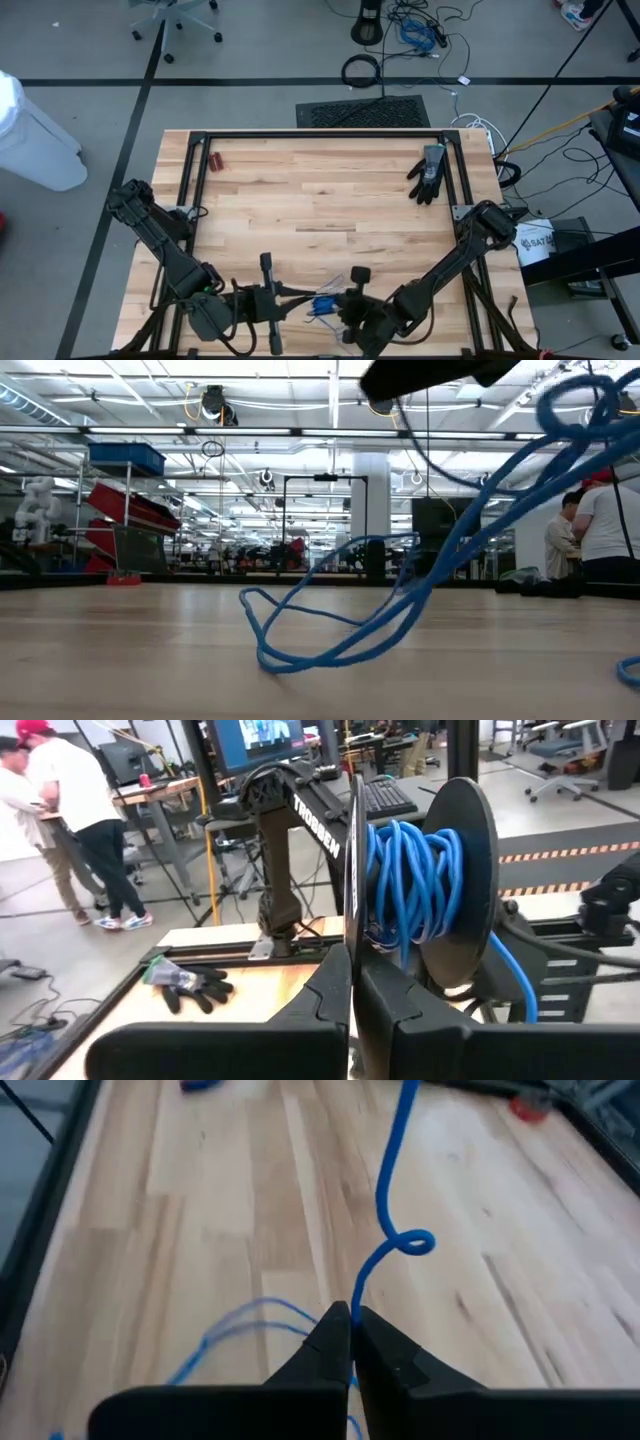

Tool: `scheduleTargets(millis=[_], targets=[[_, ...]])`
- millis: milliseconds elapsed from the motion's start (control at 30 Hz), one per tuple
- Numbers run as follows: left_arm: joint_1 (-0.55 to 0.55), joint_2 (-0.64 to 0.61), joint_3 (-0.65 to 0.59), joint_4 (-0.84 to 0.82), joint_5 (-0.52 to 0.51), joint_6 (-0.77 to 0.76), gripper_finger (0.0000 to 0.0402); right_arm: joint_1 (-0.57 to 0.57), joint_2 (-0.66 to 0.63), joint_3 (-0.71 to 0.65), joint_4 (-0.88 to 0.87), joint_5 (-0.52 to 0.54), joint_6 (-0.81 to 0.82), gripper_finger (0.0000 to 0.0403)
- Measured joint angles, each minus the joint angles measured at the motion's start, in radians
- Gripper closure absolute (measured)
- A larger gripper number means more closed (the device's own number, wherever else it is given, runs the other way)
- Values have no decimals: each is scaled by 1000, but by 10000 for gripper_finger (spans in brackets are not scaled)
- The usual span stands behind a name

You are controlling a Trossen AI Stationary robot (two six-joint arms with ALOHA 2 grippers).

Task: Coil cords
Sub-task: Coil the blue wire onto a spool

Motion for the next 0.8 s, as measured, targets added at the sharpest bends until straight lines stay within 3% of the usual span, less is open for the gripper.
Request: scheduleTargets(millis=[267, 567, 800], targets=[[-33, -10, 0, -23, -107, 22, 395, 18, -57, 0, -194, -78, 98, 402], [-39, -14, 0, -16, -107, 1, 395, 31, -84, 0, -205, -174, 110, 394], [-32, -16, 0, -11, -104, -15, 395, 55, -131, 0, -199, -166, 117, 365]])
